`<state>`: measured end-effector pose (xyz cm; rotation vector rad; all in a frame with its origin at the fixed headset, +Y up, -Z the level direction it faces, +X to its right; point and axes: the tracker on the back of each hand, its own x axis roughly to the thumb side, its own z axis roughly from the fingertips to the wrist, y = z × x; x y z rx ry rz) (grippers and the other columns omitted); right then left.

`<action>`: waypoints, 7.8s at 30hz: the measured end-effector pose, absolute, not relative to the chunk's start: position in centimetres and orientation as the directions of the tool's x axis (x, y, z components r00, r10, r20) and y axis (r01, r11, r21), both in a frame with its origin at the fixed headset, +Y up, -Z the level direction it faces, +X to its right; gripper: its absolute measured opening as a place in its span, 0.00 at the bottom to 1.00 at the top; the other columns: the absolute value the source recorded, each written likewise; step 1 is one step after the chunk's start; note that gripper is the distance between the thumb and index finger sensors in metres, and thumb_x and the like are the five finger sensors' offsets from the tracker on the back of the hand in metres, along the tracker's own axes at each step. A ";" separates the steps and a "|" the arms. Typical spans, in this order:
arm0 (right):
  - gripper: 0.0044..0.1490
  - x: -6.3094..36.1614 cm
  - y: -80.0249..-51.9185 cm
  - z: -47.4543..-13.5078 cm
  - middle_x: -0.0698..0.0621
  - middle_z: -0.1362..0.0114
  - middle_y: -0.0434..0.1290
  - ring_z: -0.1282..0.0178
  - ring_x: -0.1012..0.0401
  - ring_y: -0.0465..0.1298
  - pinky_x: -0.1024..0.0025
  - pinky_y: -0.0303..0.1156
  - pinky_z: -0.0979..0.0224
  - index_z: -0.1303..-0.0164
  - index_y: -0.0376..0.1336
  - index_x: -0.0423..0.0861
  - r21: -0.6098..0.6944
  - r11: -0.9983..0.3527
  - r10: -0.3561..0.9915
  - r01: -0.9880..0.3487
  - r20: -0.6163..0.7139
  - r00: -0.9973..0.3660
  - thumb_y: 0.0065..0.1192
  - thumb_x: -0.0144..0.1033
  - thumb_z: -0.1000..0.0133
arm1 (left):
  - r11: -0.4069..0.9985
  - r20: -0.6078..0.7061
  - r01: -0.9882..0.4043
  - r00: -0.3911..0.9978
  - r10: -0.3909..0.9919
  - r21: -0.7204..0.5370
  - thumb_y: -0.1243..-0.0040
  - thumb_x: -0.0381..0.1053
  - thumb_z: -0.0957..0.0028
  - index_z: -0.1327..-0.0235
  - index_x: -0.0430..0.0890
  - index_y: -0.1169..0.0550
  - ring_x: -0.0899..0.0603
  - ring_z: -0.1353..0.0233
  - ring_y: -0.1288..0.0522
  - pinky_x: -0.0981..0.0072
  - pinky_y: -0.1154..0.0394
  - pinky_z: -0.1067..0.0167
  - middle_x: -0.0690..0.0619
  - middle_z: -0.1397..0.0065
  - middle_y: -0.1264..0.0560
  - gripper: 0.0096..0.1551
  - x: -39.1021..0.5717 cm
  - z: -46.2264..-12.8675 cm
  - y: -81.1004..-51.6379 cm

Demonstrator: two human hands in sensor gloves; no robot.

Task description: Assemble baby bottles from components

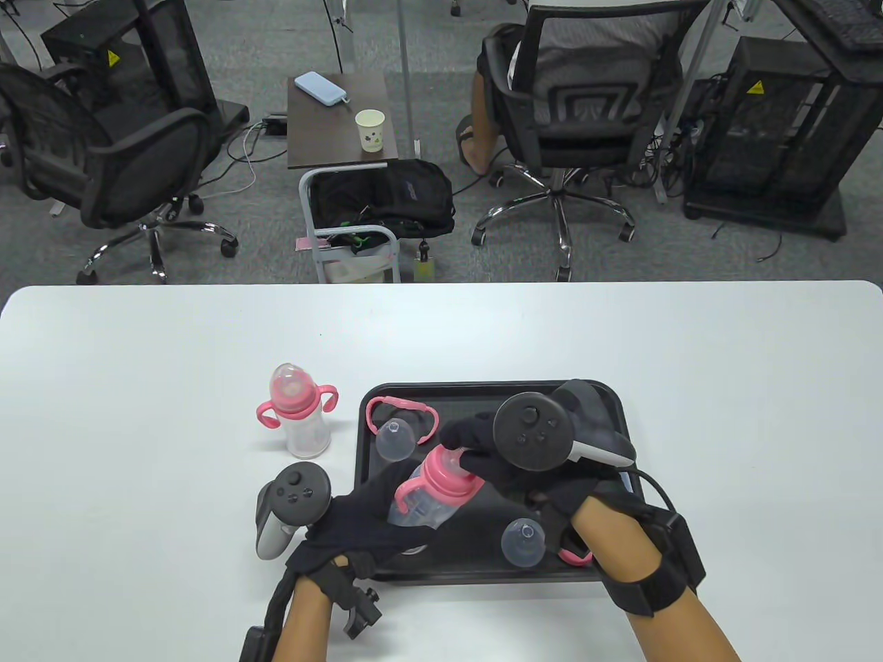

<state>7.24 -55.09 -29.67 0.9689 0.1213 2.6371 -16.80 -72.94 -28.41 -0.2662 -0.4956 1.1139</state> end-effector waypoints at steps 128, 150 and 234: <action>0.54 11.4 -61.5 -30.6 0.32 0.18 0.62 0.29 0.34 0.73 0.36 0.71 0.33 0.16 0.49 0.41 0.268 -0.938 0.340 -0.219 0.588 -0.734 0.74 0.50 0.43 | 0.527 0.236 -0.799 0.474 0.849 -0.291 0.28 0.68 0.51 0.13 0.53 0.43 0.32 0.22 0.32 0.39 0.23 0.43 0.51 0.17 0.33 0.58 -17.5 -28.3 -72.7; 0.52 8.1 -72.9 -29.9 0.34 0.16 0.59 0.25 0.35 0.71 0.35 0.67 0.29 0.17 0.51 0.46 0.386 -0.832 -0.051 0.398 0.661 -0.748 0.79 0.40 0.46 | 0.464 0.201 -0.839 0.421 0.885 -0.286 0.27 0.68 0.51 0.13 0.53 0.43 0.32 0.22 0.32 0.39 0.23 0.42 0.50 0.17 0.33 0.58 -18.9 -28.4 -72.6; 0.52 11.3 -62.8 -32.9 0.27 0.18 0.58 0.32 0.34 0.74 0.43 0.74 0.36 0.15 0.48 0.39 0.620 -0.649 0.735 -0.441 0.361 -0.574 0.73 0.44 0.41 | 0.614 0.291 -0.676 0.541 0.789 -0.409 0.27 0.67 0.50 0.12 0.53 0.41 0.31 0.22 0.33 0.38 0.24 0.43 0.50 0.16 0.33 0.56 -14.8 -27.7 -72.2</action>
